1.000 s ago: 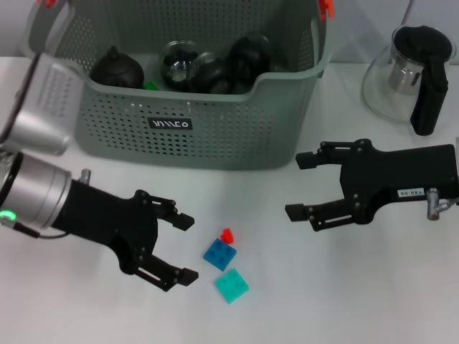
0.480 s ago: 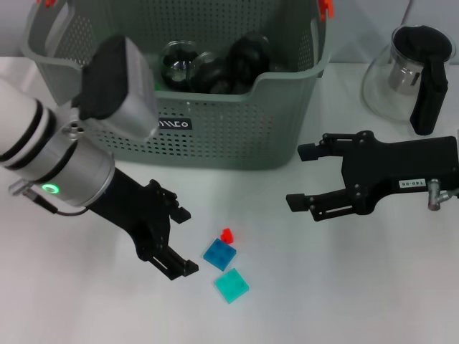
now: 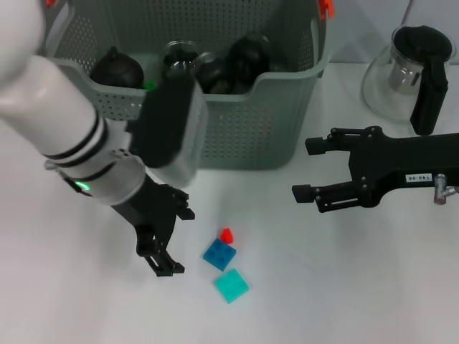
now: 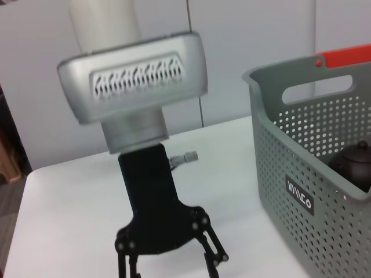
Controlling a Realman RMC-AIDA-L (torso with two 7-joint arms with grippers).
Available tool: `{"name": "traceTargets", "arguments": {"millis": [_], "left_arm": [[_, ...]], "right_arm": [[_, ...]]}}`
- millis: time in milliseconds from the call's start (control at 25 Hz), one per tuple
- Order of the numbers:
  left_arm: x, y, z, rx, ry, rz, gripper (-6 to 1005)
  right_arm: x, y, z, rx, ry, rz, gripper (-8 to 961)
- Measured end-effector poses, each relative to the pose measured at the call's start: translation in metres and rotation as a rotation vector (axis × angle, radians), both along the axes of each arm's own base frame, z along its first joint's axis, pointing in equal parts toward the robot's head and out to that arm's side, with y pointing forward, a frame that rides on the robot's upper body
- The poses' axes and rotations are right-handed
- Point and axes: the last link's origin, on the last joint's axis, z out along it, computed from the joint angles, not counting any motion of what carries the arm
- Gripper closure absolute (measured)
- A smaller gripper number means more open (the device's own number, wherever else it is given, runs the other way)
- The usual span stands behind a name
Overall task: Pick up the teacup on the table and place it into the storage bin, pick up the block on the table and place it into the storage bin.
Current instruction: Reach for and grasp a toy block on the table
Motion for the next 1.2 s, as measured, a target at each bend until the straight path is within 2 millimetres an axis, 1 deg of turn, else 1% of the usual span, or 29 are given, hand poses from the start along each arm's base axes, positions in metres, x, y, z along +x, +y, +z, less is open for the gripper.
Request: {"name": "traceTargets", "arguments": {"millis": [120,360,720,960,1200], "left_arm": [[0.002,0.004,-0.008,-0.023,0.032,-0.058,106],[0.011,0.005,-0.020,-0.095,0.073,-0.142,107],[0.025,0.015,-0.033,-0.136,0.138,-0.261,108],[0.026,0.014,-0.042,-0.175,0.175,-0.308,130],[0.027,0.012,-0.046,-0.191,0.194,-0.331,144]], "right_arm": [[0.000,0.002,0.001,0.008,0.005,-0.006,23],[-0.004,0.005,0.003,0.017,0.014,0.001,23],[-0.009,0.008,0.000,0.005,0.024,0.002,23],[-0.009,0.009,-0.001,0.004,0.027,-0.003,23],[-0.008,0.009,-0.003,-0.001,0.032,-0.010,23]]}}
